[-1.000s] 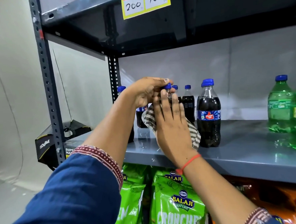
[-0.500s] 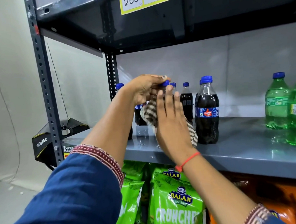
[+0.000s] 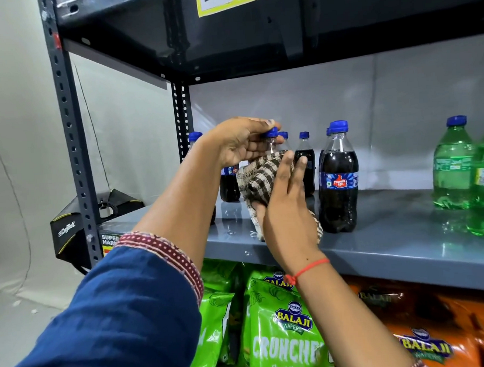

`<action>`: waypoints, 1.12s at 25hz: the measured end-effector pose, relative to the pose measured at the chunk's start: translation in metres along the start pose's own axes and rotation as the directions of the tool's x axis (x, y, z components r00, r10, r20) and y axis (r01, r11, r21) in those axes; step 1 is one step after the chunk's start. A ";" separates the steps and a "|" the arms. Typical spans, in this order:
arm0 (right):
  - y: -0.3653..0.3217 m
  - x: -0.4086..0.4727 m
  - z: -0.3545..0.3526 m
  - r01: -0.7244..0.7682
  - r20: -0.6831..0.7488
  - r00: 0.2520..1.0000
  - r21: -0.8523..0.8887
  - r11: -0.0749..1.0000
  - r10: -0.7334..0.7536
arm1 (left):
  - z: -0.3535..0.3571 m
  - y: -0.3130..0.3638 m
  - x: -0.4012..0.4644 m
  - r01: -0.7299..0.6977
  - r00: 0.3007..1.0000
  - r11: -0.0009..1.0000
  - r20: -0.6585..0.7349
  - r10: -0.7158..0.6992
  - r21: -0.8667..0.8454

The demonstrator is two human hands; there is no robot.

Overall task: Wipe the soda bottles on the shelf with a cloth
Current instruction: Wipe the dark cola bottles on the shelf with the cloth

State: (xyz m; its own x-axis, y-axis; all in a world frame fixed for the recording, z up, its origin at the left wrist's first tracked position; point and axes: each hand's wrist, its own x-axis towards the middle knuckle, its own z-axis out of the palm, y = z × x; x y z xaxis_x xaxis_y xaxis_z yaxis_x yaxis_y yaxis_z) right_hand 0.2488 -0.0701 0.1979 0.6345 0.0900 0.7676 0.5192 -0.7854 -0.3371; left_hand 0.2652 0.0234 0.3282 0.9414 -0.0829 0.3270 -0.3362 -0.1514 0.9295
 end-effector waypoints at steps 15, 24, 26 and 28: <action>0.022 -0.036 -0.076 -0.008 -0.154 0.988 -0.237 0.971 -0.030 | 0.018 0.013 -0.011 -0.204 0.931 0.946 -0.249 0.267 0.250; 0.068 -0.001 -0.087 0.048 0.046 0.998 -0.333 0.942 -0.035 | 0.099 0.034 0.016 -0.280 0.960 0.846 0.153 0.236 0.454; 0.072 -0.005 -0.077 0.053 0.112 0.994 -0.282 0.958 -0.022 | 0.097 0.016 0.025 -0.196 0.975 0.947 0.156 0.159 0.256; 0.073 0.000 -0.072 0.091 0.091 0.993 -0.257 0.962 -0.070 | 0.095 0.008 0.033 -0.177 0.978 0.974 0.138 0.157 0.145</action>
State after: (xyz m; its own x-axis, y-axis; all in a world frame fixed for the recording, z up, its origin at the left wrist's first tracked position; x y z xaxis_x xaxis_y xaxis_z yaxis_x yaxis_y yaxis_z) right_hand 0.2457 -0.1714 0.2120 0.6464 0.1999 0.7363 0.4101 -0.9048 -0.1144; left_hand 0.2906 -0.0741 0.3301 0.8640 -0.2411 0.4419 -0.4976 -0.2758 0.8224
